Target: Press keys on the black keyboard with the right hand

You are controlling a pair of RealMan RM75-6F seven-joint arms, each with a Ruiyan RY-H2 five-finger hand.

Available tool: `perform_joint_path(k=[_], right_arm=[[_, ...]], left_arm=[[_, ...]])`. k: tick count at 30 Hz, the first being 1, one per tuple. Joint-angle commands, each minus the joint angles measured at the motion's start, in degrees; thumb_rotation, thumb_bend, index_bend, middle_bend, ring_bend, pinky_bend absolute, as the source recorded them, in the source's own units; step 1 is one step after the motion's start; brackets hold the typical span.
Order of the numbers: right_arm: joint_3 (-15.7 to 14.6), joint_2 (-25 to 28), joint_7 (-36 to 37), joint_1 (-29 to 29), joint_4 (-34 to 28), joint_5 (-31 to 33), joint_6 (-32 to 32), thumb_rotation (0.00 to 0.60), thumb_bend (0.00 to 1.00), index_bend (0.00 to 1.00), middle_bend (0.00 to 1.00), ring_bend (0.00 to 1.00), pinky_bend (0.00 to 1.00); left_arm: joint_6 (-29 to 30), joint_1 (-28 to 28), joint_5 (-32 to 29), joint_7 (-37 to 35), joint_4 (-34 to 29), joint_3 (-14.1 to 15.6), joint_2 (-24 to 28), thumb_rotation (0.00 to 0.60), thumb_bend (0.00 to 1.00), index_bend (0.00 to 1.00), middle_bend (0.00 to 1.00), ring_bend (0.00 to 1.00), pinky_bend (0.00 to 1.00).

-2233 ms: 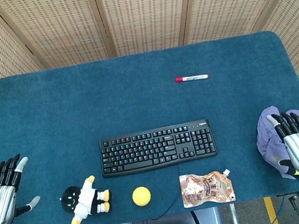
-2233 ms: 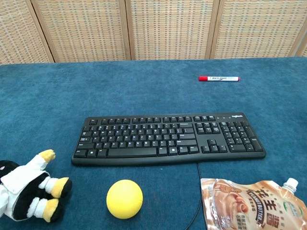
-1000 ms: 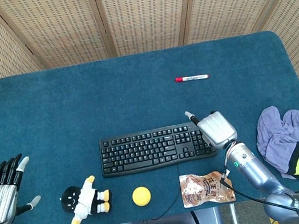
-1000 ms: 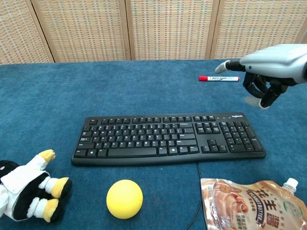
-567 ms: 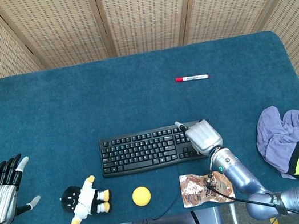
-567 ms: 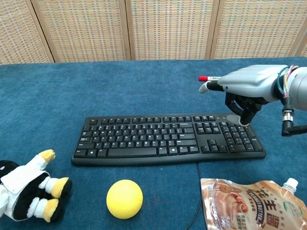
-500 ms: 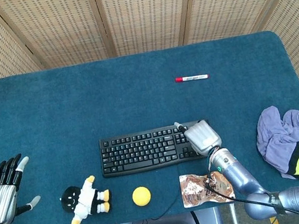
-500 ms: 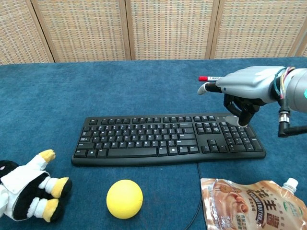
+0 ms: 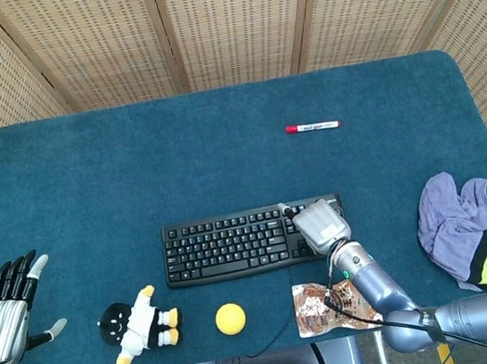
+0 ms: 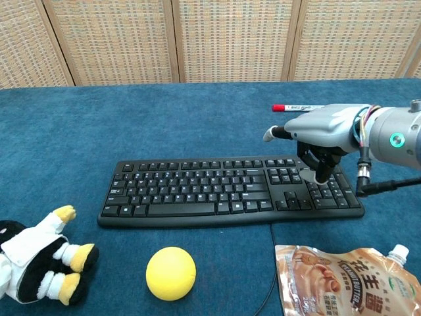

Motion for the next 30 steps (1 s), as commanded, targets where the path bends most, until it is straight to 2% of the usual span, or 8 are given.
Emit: perform_joint_path(k=[1,30], right_arm=[[-0.60,-0.65,0.27,0.92,1.04,1.19,-0.48,0.600,0.52,0.06,0.72,0.63,0.42],[-2.45,-5.28,0.68,6.89,7.39,6.24,-1.73,0.600,0.52,0.07,0.72,0.63,0.42]], left_arm=[[0.01,-0.02,0.04,0.13,-0.06,0.02,-0.06,0.600,0.04,0.00,0.00,0.00,0.00],[-1.39,-0.50,-1.10,-0.98,0.24,-0.15,0.04,0.600,0.04,0.00,0.00,0.00,0.00]])
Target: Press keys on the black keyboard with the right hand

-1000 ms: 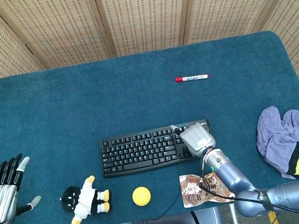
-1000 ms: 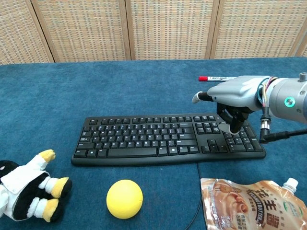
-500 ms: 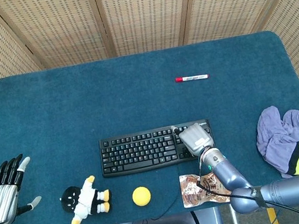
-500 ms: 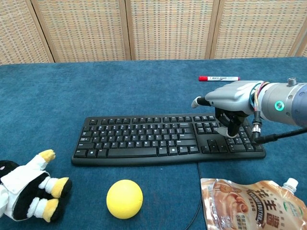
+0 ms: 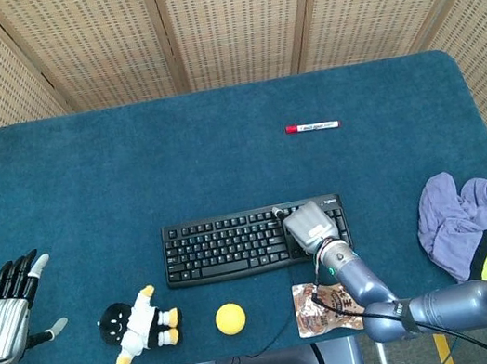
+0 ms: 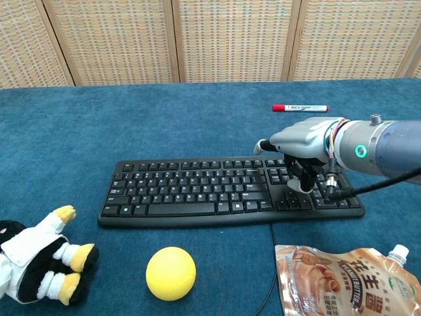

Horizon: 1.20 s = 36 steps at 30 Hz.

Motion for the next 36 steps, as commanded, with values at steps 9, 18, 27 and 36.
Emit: perform_joint_path(k=[9,18,27,36], right_arm=[[-0.51,-1.35,-0.20,1.71,1.35,1.77,-0.23,0.600,0.53,0.08,0.72,0.63,0.42],[-1.06,-1.98,-0.33,2.53,1.63,2.99,-0.13,0.600,0.54,0.08,0.72,0.63,0.42],[-1.39,-2.95,-0.30,3.51,2.82,4.03,-0.65,0.600,0.54,0.08,0.72,0.63,0.42],[-1.60,-3.73,-0.58,4.66,3.57,5.45,-1.38,0.600,0.54,0.08,0.72,0.63,0.42]], left_arm=[[-0.07,-0.05,-0.33,-0.62,0.02,-0.15,0.28,0.600,0.04,0.00,0.00,0.00,0.00],[-0.02,-0.09,0.04,-0.52,-0.10,0.04,0.26,0.600,0.04,0.00,0.00,0.00,0.00],[-0.07,-0.12,0.01,-0.69,-0.10,0.06,0.34,0.600,0.04,0.00,0.00,0.00,0.00],[-0.24,-0.22,0.00,-0.86,-0.11,0.09,0.35,0.600,0.04,0.00,0.00,0.00,0.00]])
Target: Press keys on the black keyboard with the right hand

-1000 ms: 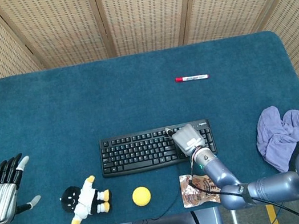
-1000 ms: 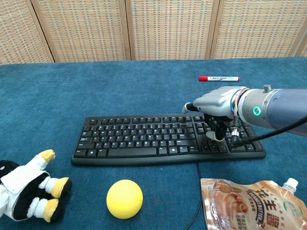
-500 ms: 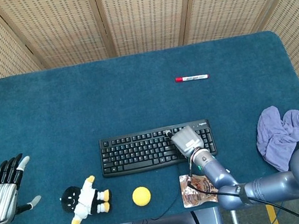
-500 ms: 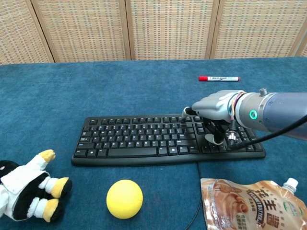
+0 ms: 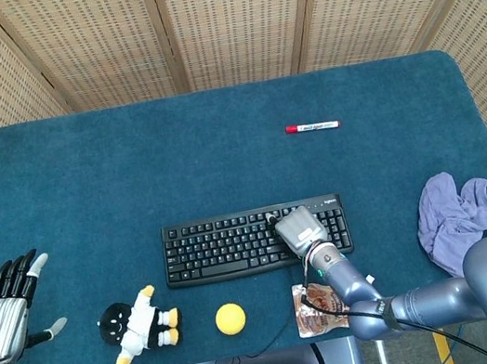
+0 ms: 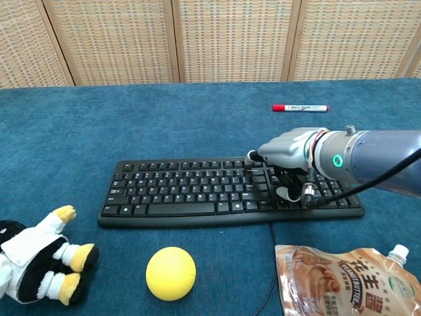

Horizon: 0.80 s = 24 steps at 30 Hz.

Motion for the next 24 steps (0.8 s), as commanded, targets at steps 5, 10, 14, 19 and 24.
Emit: perform_joint_path(k=[5,10,14,19,24], right_arm=[[-0.32,-0.50,-0.25,0.62,0.52,0.75,-0.04,0.600,0.54,0.08,0.72,0.63,0.42],[-0.27,-0.23,-0.43,0.93,0.01,0.76,0.59,0.600,0.54,0.08,0.72,0.63,0.42],[-0.36,0.20,-0.95,1.21,-0.73,0.70,1.42,0.600,0.54,0.08,0.72,0.63,0.42],[-0.23,1.19,-1.62,1.56,-2.45,0.75,3.03,0.600,0.54,0.08,0.72,0.63,0.42],[0.28,2.67,-2.06,1.83,-4.52,-0.14,5.03,0.600,0.54,0.08,0.72,0.63,0.42]], left_arm=[[-0.06,-0.01,-0.04,-0.21,0.08,0.03,0.02,0.600,0.04,0.00,0.00,0.00,0.00],[-0.11,-0.05,0.01,-0.19,0.08,0.07,0.02,0.600,0.04,0.00,0.00,0.00,0.00],[0.03,0.00,0.01,-0.20,0.00,0.03,0.06,0.600,0.04,0.00,0.00,0.00,0.00],[0.07,0.00,0.19,-0.13,-0.08,0.14,0.07,0.600,0.04,0.00,0.00,0.00,0.00],[-0.12,-0.06,0.26,-0.05,-0.06,0.25,0.01,0.600,0.04,0.00,0.00,0.00,0.00]])
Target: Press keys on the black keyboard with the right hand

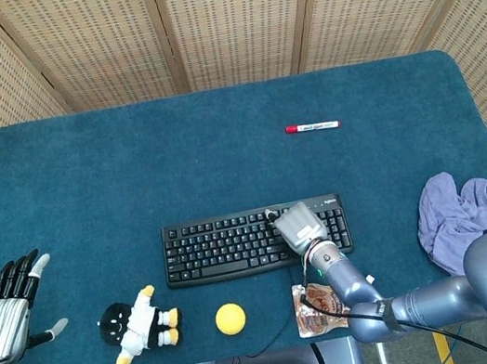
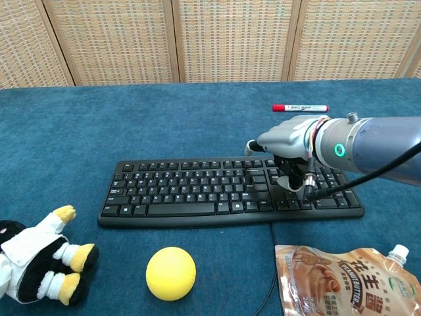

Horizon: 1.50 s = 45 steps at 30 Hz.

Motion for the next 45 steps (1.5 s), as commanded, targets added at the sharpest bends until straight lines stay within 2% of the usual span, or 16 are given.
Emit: perform_joint_path(k=[1,7,11,14,17,19,21,22,26,28,37,45], right_arm=[[0.33,1.23,-0.27,0.10,-1.60,-0.90,1.45,0.600,0.54,0.08,0.72,0.63,0.42],[0.09,3.93,0.42,-1.03,-4.98,-4.30,4.70,0.600,0.54,0.08,0.71,0.63,0.42],[-0.42,6.26,1.84,-2.76,-7.23,-7.61,7.24,0.600,0.54,0.08,0.65,0.60,0.42],[-1.25,9.11,5.12,-5.63,-9.45,-12.32,10.17,0.600,0.50,0.08,0.53,0.48,0.42],[-2.71,12.21,9.81,-9.40,-11.31,-18.67,12.72,0.600,0.45,0.04,0.33,0.29,0.42],[-3.59,13.72,12.80,-11.68,-11.96,-22.26,14.18,0.600,0.41,0.01,0.15,0.11,0.34],[-4.58,15.23,16.19,-14.18,-12.39,-26.00,15.71,0.600,0.37,0.00,0.04,0.01,0.25],[-5.26,16.10,18.34,-15.75,-12.43,-28.39,16.69,0.600,0.36,0.00,0.01,0.00,0.21],[-11.43,20.10,31.47,-26.96,-8.14,-43.50,26.42,0.600,0.31,0.00,0.00,0.00,0.12],[-12.51,20.45,34.63,-29.72,-5.78,-46.85,28.22,0.600,0.27,0.00,0.00,0.00,0.10],[-15.01,20.28,44.06,-41.58,3.80,-55.29,36.11,0.600,0.14,0.00,0.00,0.00,0.00],[-14.20,20.39,49.29,-48.22,8.77,-57.18,39.07,0.600,0.09,0.00,0.00,0.00,0.00]], left_arm=[[-0.09,-0.04,0.03,0.03,0.01,0.04,-0.02,0.600,0.04,0.00,0.00,0.00,0.00],[0.02,0.01,0.03,-0.11,-0.03,0.06,0.06,0.600,0.04,0.00,0.00,0.00,0.00],[0.11,0.02,0.07,-0.07,-0.10,0.04,0.05,0.600,0.04,0.00,0.00,0.00,0.00],[0.10,0.03,0.05,-0.08,-0.07,0.05,0.04,0.600,0.04,0.00,0.00,0.00,0.00],[0.06,0.00,0.03,-0.09,-0.03,0.04,0.01,0.600,0.04,0.00,0.00,0.00,0.00],[0.07,0.02,0.04,-0.07,-0.02,0.06,-0.01,0.600,0.04,0.00,0.00,0.00,0.00],[0.08,0.02,0.01,-0.05,-0.03,0.04,-0.02,0.600,0.04,0.00,0.00,0.00,0.00],[0.14,0.03,-0.01,-0.02,-0.04,0.00,-0.04,0.600,0.04,0.00,0.00,0.00,0.00],[0.43,0.10,0.00,0.43,0.04,-0.13,-0.30,0.600,0.04,0.00,0.00,0.00,0.00],[0.34,0.10,-0.05,0.57,-0.01,-0.10,-0.37,0.600,0.04,0.00,0.00,0.00,0.00],[0.81,0.20,0.43,1.04,0.07,0.00,-0.63,0.600,0.04,0.00,0.00,0.00,0.00],[1.36,0.37,0.67,1.15,0.11,-0.05,-0.72,0.600,0.03,0.00,0.00,0.00,0.00]])
